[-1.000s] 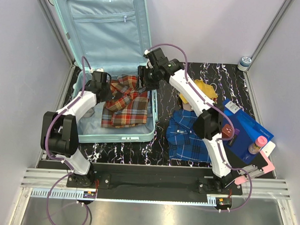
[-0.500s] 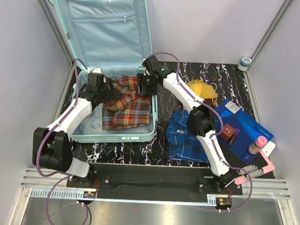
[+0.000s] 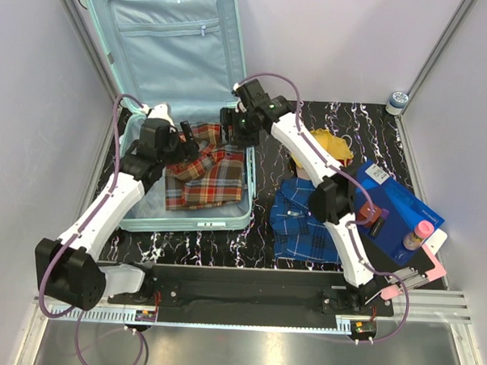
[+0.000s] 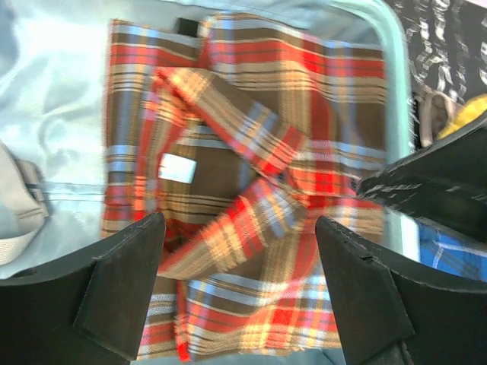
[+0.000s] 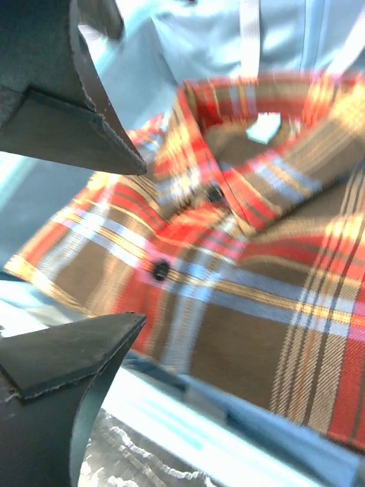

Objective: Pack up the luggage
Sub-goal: Place the clothes in the luggage, then pick up the clothes at the center of the board.

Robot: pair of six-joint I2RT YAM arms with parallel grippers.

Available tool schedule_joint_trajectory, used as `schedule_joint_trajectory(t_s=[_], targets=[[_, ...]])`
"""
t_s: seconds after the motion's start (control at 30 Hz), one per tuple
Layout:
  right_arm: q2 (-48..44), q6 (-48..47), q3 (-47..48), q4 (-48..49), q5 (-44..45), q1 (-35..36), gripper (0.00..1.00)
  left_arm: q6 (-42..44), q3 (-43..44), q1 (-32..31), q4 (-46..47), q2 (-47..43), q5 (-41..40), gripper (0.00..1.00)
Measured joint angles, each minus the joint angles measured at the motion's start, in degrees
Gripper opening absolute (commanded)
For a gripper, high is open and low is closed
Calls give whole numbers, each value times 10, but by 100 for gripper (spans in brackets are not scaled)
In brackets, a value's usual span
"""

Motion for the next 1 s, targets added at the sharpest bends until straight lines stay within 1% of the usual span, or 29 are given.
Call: schedule_joint_trajectory(t_s=[0.03, 0.1, 0.2, 0.27, 0.37, 0.43, 0.53, 0.7, 0.8, 0.9, 1.0], targets=[[-14, -1, -5, 0, 2, 0, 84, 1, 1, -8, 0, -3, -3, 85], [-64, -8, -45, 3, 15, -3, 85, 3, 6, -32, -1, -4, -12, 84], [-162, -17, -134, 6, 30, -15, 87, 3, 12, -74, -1, -4, -19, 84], [-237, -20, -217, 17, 39, -35, 87, 3, 19, -102, -1, -2, -22, 84], [-361, -18, -384, 50, 42, -100, 88, 0, 37, -154, -2, 7, -31, 84], [-421, -15, -476, 67, 51, -148, 89, -1, 53, -188, -2, 17, -37, 84], [-504, -13, -623, 76, 61, -231, 89, -2, 88, -253, 3, 52, -46, 84], [-577, -14, -801, 81, 42, -348, 89, 2, 134, -335, 20, 134, -33, 85], [-608, -13, -871, 75, 35, -406, 89, 6, 144, -377, 30, 181, -18, 86], [-635, -12, -899, 75, 24, -411, 89, 7, 152, -415, 38, 227, 12, 85], [-655, -10, -908, 76, 20, -409, 89, 6, 153, -432, 51, 256, 36, 85]])
